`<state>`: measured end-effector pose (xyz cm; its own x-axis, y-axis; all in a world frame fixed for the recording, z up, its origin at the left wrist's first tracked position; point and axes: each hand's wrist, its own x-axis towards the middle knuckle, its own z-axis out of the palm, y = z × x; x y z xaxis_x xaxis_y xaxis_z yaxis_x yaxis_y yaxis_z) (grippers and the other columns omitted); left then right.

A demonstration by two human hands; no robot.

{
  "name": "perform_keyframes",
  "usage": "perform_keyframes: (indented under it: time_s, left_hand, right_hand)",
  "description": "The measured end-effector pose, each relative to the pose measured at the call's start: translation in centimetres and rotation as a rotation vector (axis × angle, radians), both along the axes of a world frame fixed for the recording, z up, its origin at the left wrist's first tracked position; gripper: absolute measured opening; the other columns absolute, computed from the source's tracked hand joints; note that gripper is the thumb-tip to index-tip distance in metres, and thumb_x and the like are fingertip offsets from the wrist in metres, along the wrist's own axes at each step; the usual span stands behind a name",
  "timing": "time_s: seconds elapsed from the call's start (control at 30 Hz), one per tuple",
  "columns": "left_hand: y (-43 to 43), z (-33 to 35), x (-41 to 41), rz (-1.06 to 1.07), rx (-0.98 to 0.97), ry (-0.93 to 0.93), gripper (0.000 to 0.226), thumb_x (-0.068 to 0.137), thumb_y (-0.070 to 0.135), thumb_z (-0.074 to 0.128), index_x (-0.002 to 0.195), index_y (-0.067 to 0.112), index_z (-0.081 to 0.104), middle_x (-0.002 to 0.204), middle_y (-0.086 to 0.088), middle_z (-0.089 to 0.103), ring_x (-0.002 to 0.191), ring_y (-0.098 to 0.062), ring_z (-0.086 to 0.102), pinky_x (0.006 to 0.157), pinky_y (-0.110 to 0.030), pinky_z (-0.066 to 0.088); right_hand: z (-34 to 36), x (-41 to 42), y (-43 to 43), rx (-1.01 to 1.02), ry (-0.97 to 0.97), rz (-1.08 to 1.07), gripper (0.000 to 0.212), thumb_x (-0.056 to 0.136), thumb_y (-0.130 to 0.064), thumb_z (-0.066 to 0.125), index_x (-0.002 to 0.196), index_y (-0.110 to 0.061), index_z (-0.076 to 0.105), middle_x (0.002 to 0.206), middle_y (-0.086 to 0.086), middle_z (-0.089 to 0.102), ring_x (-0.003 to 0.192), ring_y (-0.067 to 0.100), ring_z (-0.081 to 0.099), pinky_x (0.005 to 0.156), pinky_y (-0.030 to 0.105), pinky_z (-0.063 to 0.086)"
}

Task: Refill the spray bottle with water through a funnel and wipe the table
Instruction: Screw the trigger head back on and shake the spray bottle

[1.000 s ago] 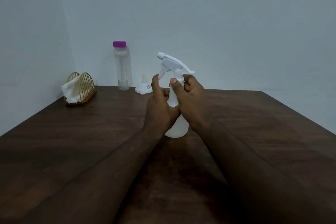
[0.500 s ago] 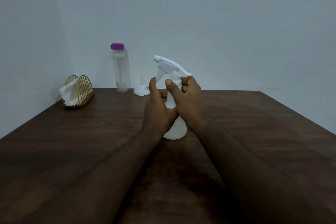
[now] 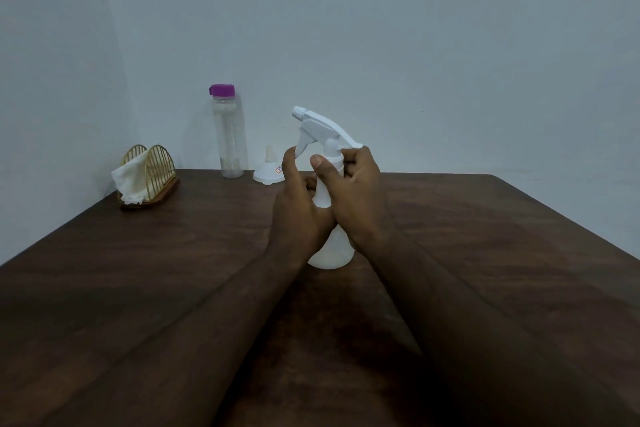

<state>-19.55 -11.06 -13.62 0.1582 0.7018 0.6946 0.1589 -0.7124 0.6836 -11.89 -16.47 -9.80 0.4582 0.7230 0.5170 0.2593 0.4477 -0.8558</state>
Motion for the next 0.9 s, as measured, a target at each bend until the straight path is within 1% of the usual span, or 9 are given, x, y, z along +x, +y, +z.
perform_keyframes:
  time_s: [0.07,0.17,0.23,0.3,0.5,0.63,0.7,0.77,0.9]
  left_hand:
    - [0.19,-0.03,0.08,0.007,0.011,-0.002,0.088,0.083,0.027,0.073,0.149,0.017,0.016,0.082,0.032,0.053,0.078,0.023,0.056,0.063,0.001,0.042]
    - [0.19,-0.10,0.21,0.008,0.014,-0.005,0.089,0.082,0.028,0.073,0.149,0.017,0.016,0.080,0.032,0.053,0.076,0.023,0.055,0.062,0.001,0.041]
    - [0.01,0.01,0.23,0.009,0.017,-0.021,0.090,0.080,0.041,0.069,0.149,0.018,0.015,0.077,0.028,0.055,0.075,0.021,0.056,0.059,0.001,0.040]
    - [-0.16,0.20,0.18,0.008,0.014,-0.032,0.092,0.076,0.056,0.058,0.149,0.020,0.015,0.077,0.022,0.059,0.074,0.017,0.058,0.059,-0.002,0.042]
    - [0.36,-0.16,0.10,0.012,0.022,-0.002,0.086,0.082,0.030,0.072,0.148,0.023,0.017,0.079,0.027,0.057,0.079,0.019,0.058,0.062,0.000,0.042]
    - [0.17,-0.10,0.23,0.011,0.021,-0.031,0.084,0.082,0.040,0.067,0.148,0.023,0.017,0.075,0.030,0.057,0.077,0.020,0.057,0.060,0.001,0.041]
    - [0.07,0.03,0.22,0.000,0.015,-0.032,0.086,0.079,0.049,0.062,0.148,0.025,0.016,0.077,0.027,0.058,0.077,0.018,0.058,0.058,-0.001,0.043]
    - [0.14,0.00,0.17,0.002,0.008,-0.013,0.088,0.079,0.049,0.063,0.148,0.025,0.015,0.079,0.025,0.058,0.077,0.020,0.057,0.058,-0.003,0.043]
    - [0.47,-0.10,-0.10,-0.001,-0.015,0.013,0.087,0.084,0.030,0.073,0.149,0.021,0.017,0.082,0.031,0.055,0.080,0.018,0.057,0.068,-0.006,0.045]
  right_hand:
    - [-0.06,-0.15,0.11,0.014,0.008,-0.024,0.030,0.084,-0.033,0.077,0.100,-0.028,0.053,0.100,-0.004,0.071,0.090,0.008,0.071,0.082,0.038,0.060]
    - [-0.12,0.07,0.06,0.020,-0.012,0.032,0.028,0.087,-0.033,0.074,0.102,-0.030,0.051,0.100,-0.002,0.072,0.089,0.010,0.072,0.080,0.036,0.060]
    - [-0.14,0.35,-0.18,0.019,-0.029,0.101,0.018,0.093,-0.031,0.066,0.106,-0.031,0.054,0.096,-0.001,0.073,0.086,0.010,0.073,0.077,0.031,0.060]
    - [-0.24,0.51,-0.28,0.025,-0.033,0.127,0.013,0.096,-0.029,0.060,0.108,-0.023,0.061,0.094,0.000,0.074,0.086,0.012,0.073,0.079,0.034,0.060]
    - [-0.25,-0.02,0.35,0.032,0.052,0.024,0.033,0.083,-0.035,0.077,0.106,-0.021,0.057,0.097,0.000,0.075,0.086,0.011,0.074,0.079,0.039,0.061]
    - [-0.29,0.37,0.19,0.036,0.001,0.094,0.018,0.090,-0.033,0.069,0.103,-0.032,0.056,0.094,-0.003,0.075,0.086,0.009,0.073,0.076,0.031,0.061]
    - [-0.29,0.61,-0.01,0.041,-0.037,0.125,0.008,0.096,-0.031,0.060,0.103,-0.030,0.061,0.094,-0.001,0.075,0.087,0.011,0.073,0.079,0.033,0.061]
    - [-0.30,0.59,0.03,0.028,-0.060,0.105,0.014,0.096,-0.031,0.061,0.106,-0.022,0.063,0.096,0.000,0.075,0.089,0.012,0.073,0.083,0.038,0.060]
    - [-0.28,-0.16,0.41,0.016,0.013,0.008,0.024,0.086,-0.036,0.073,0.100,-0.030,0.055,0.099,-0.002,0.073,0.089,0.010,0.072,0.083,0.041,0.060]
